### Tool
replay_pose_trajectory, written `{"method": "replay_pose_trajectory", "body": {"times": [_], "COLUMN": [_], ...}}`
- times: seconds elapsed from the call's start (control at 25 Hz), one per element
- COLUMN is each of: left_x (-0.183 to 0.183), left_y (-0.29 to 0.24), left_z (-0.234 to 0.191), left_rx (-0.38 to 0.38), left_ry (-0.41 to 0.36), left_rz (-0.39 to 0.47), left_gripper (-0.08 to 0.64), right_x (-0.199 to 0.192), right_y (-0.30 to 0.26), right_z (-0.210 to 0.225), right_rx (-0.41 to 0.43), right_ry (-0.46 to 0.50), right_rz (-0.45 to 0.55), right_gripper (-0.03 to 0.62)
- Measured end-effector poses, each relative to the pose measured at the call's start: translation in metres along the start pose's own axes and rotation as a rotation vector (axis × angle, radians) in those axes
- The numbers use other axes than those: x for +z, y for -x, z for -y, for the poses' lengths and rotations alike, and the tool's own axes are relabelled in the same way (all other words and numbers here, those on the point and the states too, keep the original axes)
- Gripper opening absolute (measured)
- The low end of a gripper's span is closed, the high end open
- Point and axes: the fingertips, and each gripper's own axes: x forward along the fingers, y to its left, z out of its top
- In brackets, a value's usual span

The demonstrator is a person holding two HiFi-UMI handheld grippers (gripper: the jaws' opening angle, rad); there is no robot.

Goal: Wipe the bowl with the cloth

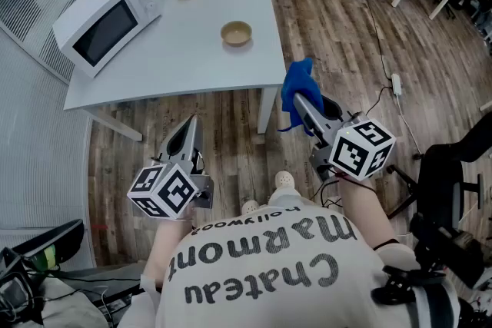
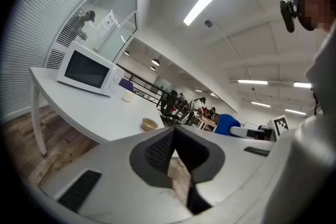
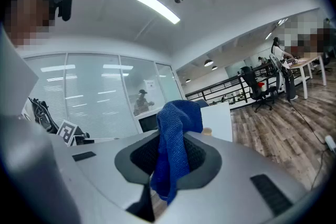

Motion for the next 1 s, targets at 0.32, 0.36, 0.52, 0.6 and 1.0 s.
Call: {"method": "replay_pose_trajectory", "body": {"times": [0.32,0.36,0.52,0.6,1.0], "left_x": [-0.001,0.000,0.002,0.000,0.012], "left_y": [0.010,0.011,0.013,0.012,-0.040], "left_z": [-0.005,-0.005,-0.007,-0.008,-0.035], "left_rx": [-0.012,-0.013,-0.023,-0.031,-0.001], "left_ry": [-0.009,-0.010,0.009,0.031,0.050], "left_rz": [-0.008,-0.007,0.008,0.006,-0.008], "left_gripper": [0.008,0.006,0.008,0.008,0.008], "right_x": [-0.009,-0.010,-0.015,-0.018,0.006], "right_y": [-0.002,-0.002,-0.006,-0.009,-0.060], "right_z": [-0.008,-0.008,-0.008,-0.005,0.023], "right_rx": [-0.019,-0.019,-0.004,-0.007,0.041], "right_ry": [0.006,0.006,-0.033,-0.054,-0.035], "right_rz": [-0.007,-0.007,-0.017,-0.027,-0.005], "right_gripper": [0.066,0.066,0.066,0.066,0.066]}}
